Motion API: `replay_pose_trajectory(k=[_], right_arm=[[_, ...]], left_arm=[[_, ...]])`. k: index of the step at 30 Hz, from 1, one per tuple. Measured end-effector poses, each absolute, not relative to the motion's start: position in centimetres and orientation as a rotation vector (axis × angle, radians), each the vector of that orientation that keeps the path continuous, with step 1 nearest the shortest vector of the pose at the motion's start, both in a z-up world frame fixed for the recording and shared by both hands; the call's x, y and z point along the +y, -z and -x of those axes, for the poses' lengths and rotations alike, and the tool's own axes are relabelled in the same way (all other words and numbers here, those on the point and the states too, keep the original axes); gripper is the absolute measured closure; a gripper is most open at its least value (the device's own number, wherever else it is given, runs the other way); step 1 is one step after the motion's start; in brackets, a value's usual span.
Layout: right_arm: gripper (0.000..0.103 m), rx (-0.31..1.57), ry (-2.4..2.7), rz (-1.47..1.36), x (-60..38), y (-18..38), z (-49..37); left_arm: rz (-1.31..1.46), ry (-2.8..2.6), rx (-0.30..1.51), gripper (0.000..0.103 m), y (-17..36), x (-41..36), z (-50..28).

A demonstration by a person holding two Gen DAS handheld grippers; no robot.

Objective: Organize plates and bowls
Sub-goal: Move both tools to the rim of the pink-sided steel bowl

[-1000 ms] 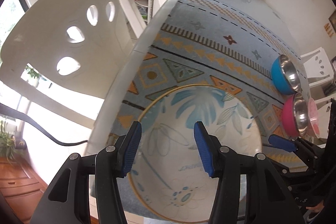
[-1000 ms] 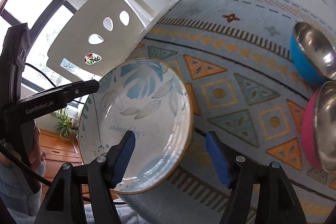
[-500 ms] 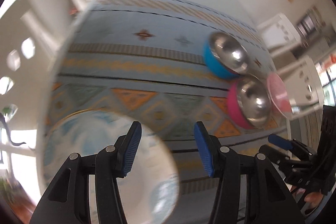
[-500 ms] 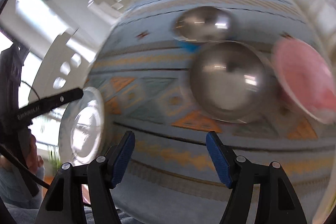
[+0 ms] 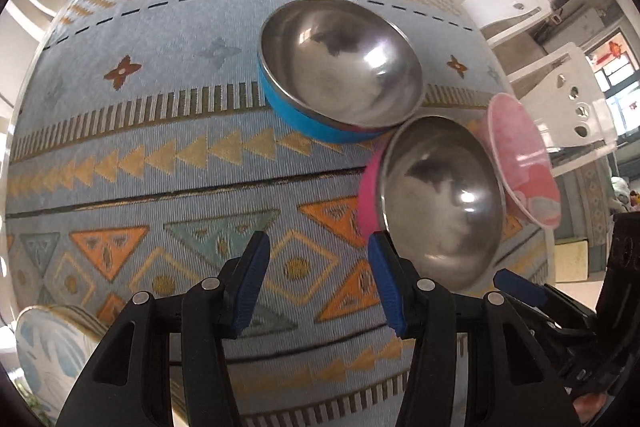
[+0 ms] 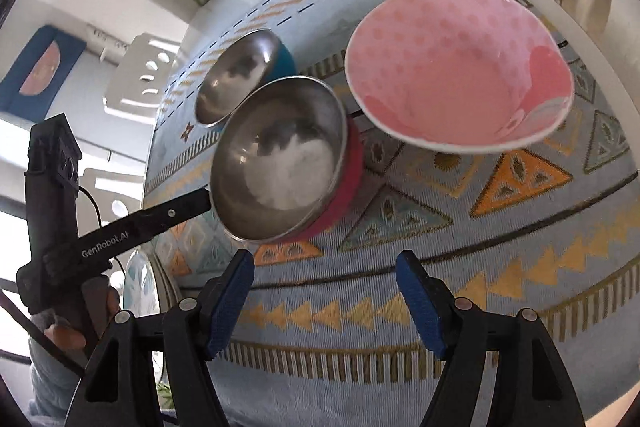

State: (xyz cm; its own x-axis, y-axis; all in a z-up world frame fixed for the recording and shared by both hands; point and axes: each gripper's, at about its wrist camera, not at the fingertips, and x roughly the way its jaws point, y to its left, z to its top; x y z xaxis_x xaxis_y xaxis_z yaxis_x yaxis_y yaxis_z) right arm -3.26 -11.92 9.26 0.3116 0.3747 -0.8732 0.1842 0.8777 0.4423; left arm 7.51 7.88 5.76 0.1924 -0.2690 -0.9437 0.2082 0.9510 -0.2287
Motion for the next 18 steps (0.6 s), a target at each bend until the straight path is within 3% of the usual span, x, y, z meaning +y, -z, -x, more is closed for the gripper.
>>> replay_pose_trajectory(k=[9, 18], right_arm=[[0.032, 1.239, -0.179, -0.544, -11.6, -8.4, 1.2], [0.036, 1.148, -0.181, -0.607, -12.5, -8.2, -0.1]], left_arm=[[0.143, 0.362, 1.294, 0.055, -6.9, 8.4, -8.2], [0.128, 0.436, 1.356, 0.059, -4.5, 5.7, -8.8]])
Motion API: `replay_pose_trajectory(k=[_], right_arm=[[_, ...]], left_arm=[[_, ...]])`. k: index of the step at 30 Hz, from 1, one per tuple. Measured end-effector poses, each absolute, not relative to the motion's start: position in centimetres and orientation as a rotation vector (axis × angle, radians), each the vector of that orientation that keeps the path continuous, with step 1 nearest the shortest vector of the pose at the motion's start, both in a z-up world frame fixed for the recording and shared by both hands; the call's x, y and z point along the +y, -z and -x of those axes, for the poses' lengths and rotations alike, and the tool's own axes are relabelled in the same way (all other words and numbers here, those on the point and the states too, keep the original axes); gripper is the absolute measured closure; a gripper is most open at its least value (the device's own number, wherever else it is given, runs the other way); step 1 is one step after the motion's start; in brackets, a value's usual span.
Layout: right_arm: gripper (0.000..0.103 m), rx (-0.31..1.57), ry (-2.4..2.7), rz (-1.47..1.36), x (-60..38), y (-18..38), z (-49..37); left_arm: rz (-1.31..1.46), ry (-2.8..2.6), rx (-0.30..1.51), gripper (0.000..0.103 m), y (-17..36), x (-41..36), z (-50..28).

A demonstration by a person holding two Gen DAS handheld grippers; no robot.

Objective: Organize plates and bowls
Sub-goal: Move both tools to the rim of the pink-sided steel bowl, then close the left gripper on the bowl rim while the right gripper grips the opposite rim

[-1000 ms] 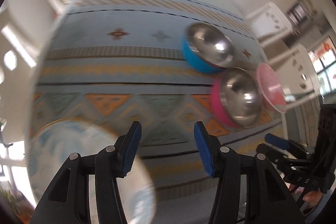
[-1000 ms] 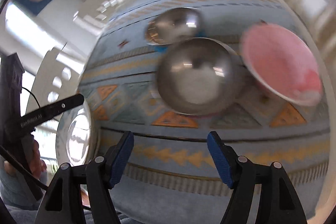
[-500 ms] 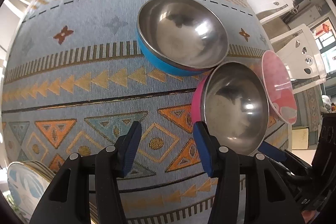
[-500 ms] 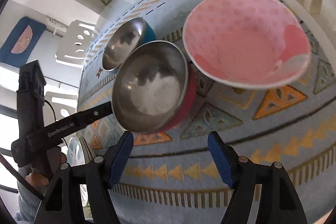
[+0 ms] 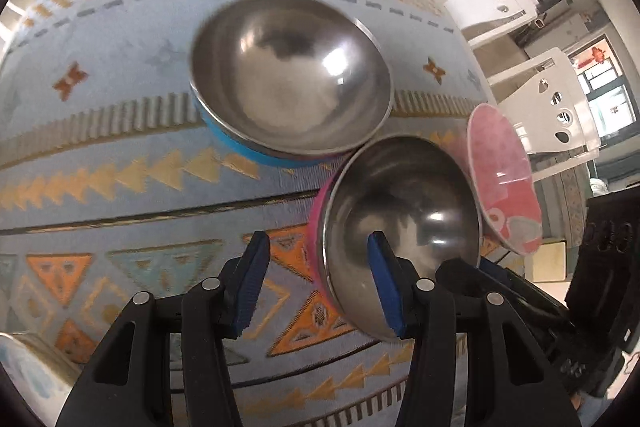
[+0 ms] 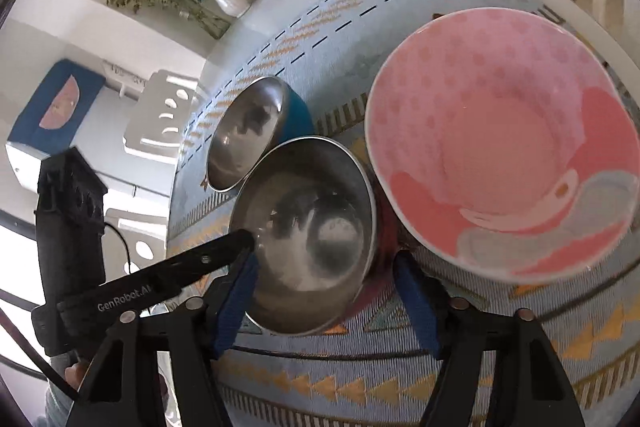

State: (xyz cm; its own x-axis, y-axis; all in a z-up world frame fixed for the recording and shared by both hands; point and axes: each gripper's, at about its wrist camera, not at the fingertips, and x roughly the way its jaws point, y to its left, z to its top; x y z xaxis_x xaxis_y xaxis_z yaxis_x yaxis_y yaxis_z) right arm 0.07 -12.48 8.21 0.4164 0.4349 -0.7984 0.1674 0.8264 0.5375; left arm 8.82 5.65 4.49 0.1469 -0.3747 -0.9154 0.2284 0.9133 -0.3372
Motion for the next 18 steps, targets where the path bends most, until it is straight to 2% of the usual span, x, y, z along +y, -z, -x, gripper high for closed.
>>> replay_pose_trajectory(k=[2, 3, 5, 7, 10, 18], right_arm=[[0.04, 1.149, -0.174, -0.594, -12.4, -8.1, -0.2], [0.043, 1.148, -0.169, -0.59, -12.5, -8.0, -0.2], [0.057, 1.151, -0.165, -0.585, -12.7, -7.8, -0.4], [0.062, 1.154, -0.152, -0.572, -13.1, -7.6, -0.3], [0.066, 1.162, -0.131, -0.566, -13.4, -7.5, 0.1], [0.066, 1.13, -0.166, -0.484, -11.9, -9.8, 1.1]], left_arm=[[0.136, 0.443, 1.383, 0.074, -3.5, 5.3, -8.8], [0.14, 0.451, 1.39, 0.075, -3.4, 5.2, -8.7], [0.108, 0.449, 1.365, 0.076, -3.6, 5.0, -8.1], [0.098, 0.474, 1.337, 0.077, -4.3, 5.0, -7.5], [0.082, 0.475, 1.309, 0.077, -5.0, 5.1, -6.9], [0.063, 0.447, 1.244, 0.077, -7.2, 6.4, -5.3]])
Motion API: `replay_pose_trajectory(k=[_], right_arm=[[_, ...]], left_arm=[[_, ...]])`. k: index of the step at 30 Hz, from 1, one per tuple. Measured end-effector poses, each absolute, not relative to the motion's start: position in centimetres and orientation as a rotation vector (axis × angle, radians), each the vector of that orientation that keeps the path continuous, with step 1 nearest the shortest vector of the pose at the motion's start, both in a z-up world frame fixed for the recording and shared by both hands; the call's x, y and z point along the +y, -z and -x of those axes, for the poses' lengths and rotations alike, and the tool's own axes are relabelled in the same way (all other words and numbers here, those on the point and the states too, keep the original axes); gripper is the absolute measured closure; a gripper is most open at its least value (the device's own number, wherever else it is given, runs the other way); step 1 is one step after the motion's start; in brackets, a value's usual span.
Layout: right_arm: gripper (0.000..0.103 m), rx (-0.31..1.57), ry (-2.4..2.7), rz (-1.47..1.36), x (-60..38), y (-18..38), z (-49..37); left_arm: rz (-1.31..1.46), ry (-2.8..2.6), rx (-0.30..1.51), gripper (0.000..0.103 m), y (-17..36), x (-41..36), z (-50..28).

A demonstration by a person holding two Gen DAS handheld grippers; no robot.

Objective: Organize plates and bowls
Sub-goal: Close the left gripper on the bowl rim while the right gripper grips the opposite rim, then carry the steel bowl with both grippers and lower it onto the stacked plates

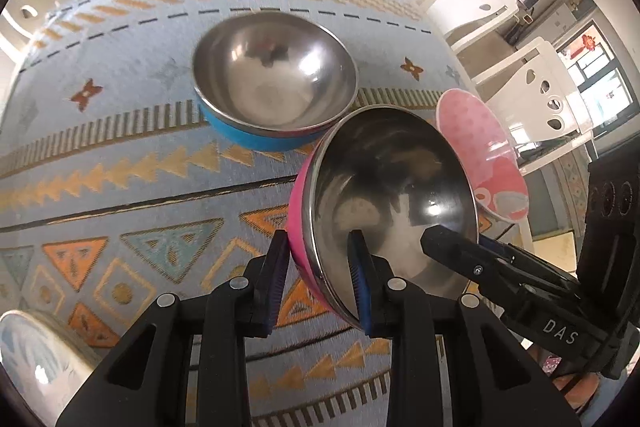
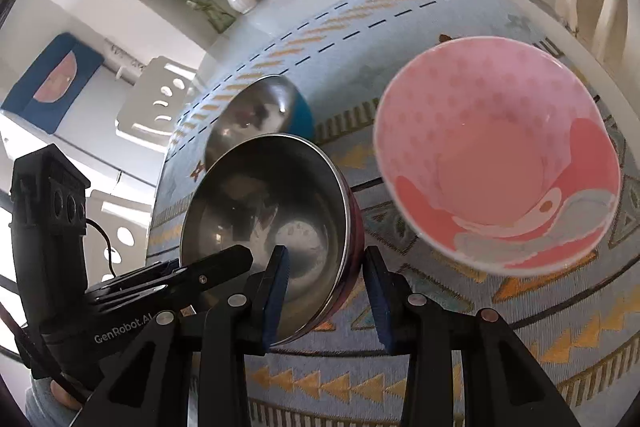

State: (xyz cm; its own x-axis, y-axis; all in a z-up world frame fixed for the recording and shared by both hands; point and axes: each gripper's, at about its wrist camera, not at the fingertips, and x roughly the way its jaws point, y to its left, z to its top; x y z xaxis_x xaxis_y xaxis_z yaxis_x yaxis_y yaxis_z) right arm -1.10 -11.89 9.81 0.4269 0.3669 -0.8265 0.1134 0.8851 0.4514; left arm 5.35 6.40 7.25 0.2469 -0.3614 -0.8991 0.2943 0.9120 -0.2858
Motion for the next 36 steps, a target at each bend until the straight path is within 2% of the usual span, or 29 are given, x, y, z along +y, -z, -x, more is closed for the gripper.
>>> replay_pose_trajectory(k=[10, 18, 28, 36], right_arm=[[0.066, 1.104, -0.284, -0.414, -7.4, -12.8, 2.2], [0.066, 1.103, -0.509, -0.329, 0.5, -15.1, 2.0], [0.066, 1.206, -0.725, -0.196, 9.7, -13.6, 3.8], [0.066, 1.27, -0.757, -0.121, 12.8, -11.3, 4.0]], left_arm=[[0.1, 0.313, 1.156, 0.077, -11.2, 11.2, -1.9], [0.157, 0.099, 1.094, 0.075, -13.9, 19.1, 2.2], [0.301, -0.075, 1.168, 0.075, -10.8, 26.6, 7.0], [0.326, -0.116, 1.224, 0.075, -8.4, 27.4, 9.0]])
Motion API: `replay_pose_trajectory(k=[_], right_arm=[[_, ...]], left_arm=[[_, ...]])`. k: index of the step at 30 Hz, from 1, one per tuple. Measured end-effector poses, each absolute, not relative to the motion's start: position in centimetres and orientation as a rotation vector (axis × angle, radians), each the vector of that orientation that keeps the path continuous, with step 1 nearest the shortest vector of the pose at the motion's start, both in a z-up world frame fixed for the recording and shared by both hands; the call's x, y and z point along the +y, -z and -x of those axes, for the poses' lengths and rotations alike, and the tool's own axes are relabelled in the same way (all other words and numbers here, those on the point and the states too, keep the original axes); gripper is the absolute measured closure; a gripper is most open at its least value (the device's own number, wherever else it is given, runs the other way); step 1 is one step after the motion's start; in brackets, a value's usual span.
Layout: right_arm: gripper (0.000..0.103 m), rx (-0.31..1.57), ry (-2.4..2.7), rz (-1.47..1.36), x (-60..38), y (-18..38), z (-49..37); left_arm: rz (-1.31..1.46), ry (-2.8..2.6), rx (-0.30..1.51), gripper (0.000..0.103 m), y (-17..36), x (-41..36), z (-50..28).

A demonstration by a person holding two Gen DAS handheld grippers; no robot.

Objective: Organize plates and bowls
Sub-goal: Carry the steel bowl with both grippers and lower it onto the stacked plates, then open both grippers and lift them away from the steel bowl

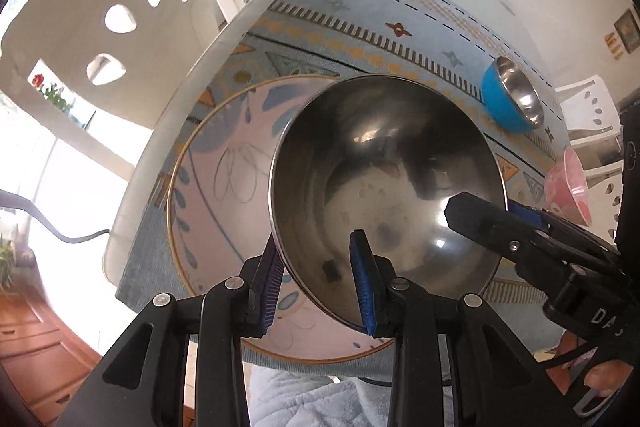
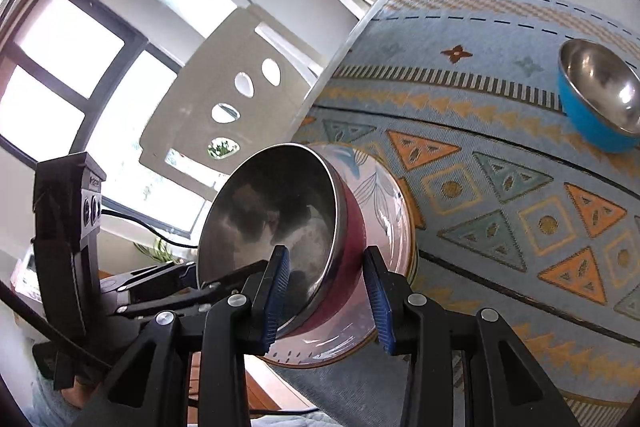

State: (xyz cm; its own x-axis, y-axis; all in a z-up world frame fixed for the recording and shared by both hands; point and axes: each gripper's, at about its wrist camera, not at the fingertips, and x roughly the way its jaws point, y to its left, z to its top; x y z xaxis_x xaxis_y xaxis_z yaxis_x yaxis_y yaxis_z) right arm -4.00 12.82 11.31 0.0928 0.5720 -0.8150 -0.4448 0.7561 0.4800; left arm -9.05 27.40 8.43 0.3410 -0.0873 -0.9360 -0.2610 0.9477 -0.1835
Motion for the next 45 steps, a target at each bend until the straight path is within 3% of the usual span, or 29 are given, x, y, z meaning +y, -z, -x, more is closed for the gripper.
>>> replay_pose_trajectory(k=[25, 29, 30, 32, 36, 38, 41, 45], right_arm=[[0.064, 1.357, -0.733, -0.119, 13.1, -9.4, 4.4], [0.064, 1.364, -0.733, -0.117, 13.3, -9.2, 4.4], [0.062, 1.374, -0.73, -0.112, 13.4, -9.0, 4.4], [0.047, 1.402, -0.734, -0.099, 13.7, -8.6, 4.4], [0.046, 1.399, -0.733, -0.065, 13.9, -8.9, 4.7], [0.042, 1.388, -0.723, -0.046, 14.0, -9.1, 4.8], [0.035, 1.379, -0.715, -0.044, 13.7, -9.4, 4.7], [0.035, 1.383, -0.704, -0.049, 13.3, -9.4, 4.5]], left_arm=[[0.315, -0.117, 1.233, 0.074, -8.3, 27.9, 8.9], [0.356, -0.103, 1.227, 0.066, -8.3, 28.2, 8.8], [0.362, -0.093, 1.226, 0.066, -8.3, 28.3, 8.7], [0.358, -0.09, 1.228, 0.065, -8.4, 28.3, 8.7], [0.343, -0.107, 1.237, 0.056, -8.4, 28.5, 8.7], [0.348, -0.113, 1.232, 0.045, -8.6, 28.7, 8.7], [0.347, -0.121, 1.222, 0.043, -8.9, 29.0, 8.7], [0.329, -0.133, 1.228, 0.043, -9.3, 29.2, 8.6]])
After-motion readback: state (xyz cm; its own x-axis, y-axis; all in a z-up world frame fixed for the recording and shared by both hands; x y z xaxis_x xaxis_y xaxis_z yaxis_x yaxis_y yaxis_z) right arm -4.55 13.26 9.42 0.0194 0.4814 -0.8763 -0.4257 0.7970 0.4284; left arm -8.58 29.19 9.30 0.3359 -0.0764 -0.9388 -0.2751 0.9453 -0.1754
